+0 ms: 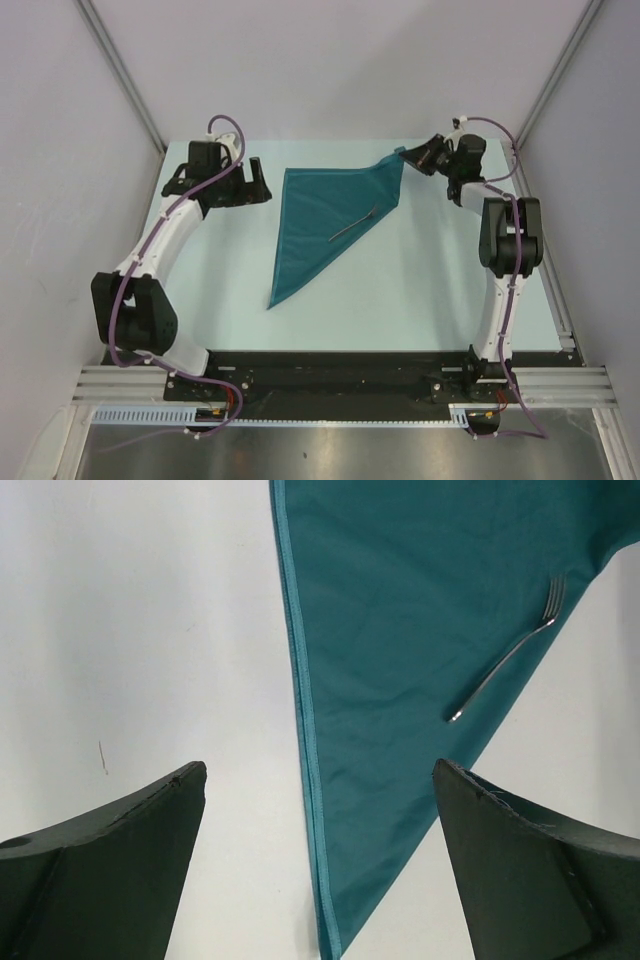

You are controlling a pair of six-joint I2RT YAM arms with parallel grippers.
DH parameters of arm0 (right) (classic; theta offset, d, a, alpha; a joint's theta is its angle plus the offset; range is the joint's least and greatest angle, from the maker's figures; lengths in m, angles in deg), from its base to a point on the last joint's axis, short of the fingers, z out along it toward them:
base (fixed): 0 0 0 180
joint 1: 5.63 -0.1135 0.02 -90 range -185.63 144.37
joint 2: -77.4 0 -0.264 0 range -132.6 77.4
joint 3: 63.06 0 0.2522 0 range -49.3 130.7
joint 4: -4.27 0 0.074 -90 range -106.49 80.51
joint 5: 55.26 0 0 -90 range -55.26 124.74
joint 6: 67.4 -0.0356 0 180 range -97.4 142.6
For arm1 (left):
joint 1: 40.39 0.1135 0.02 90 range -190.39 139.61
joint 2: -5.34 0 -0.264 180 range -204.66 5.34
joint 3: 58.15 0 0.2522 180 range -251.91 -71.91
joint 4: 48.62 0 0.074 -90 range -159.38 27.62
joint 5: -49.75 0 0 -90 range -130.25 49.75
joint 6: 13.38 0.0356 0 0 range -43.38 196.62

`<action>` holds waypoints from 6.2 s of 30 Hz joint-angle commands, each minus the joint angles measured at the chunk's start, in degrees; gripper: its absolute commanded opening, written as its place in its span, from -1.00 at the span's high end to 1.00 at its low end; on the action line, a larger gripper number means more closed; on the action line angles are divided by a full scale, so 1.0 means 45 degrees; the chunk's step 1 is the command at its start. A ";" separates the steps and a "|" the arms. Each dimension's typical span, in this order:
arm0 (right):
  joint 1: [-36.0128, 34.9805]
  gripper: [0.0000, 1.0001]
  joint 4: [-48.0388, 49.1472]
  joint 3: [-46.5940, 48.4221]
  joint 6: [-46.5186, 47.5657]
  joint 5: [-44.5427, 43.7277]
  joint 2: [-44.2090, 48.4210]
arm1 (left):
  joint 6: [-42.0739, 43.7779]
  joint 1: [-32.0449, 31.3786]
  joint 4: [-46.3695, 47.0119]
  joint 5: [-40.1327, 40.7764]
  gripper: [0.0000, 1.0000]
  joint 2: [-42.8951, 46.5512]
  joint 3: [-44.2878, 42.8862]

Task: Fold the napkin, place the utensils inside, and roll it up
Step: Fold the napkin

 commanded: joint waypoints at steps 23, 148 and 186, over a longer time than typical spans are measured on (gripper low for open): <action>-0.5387 1.00 -0.1389 -0.3850 0.3047 -0.0699 0.4545 | -0.0536 0.0116 0.0220 -0.1422 -0.99 0.1583 0.0195; -0.6189 1.00 -0.1214 -0.5491 0.8243 -0.7165 0.5640 | -0.0888 0.1248 0.0376 -0.2262 -0.99 0.1095 0.0429; -0.5348 1.00 -0.1662 -0.5471 0.7110 -0.9975 0.3802 | -0.0966 0.1248 0.0454 -0.2535 -0.99 0.0939 0.0449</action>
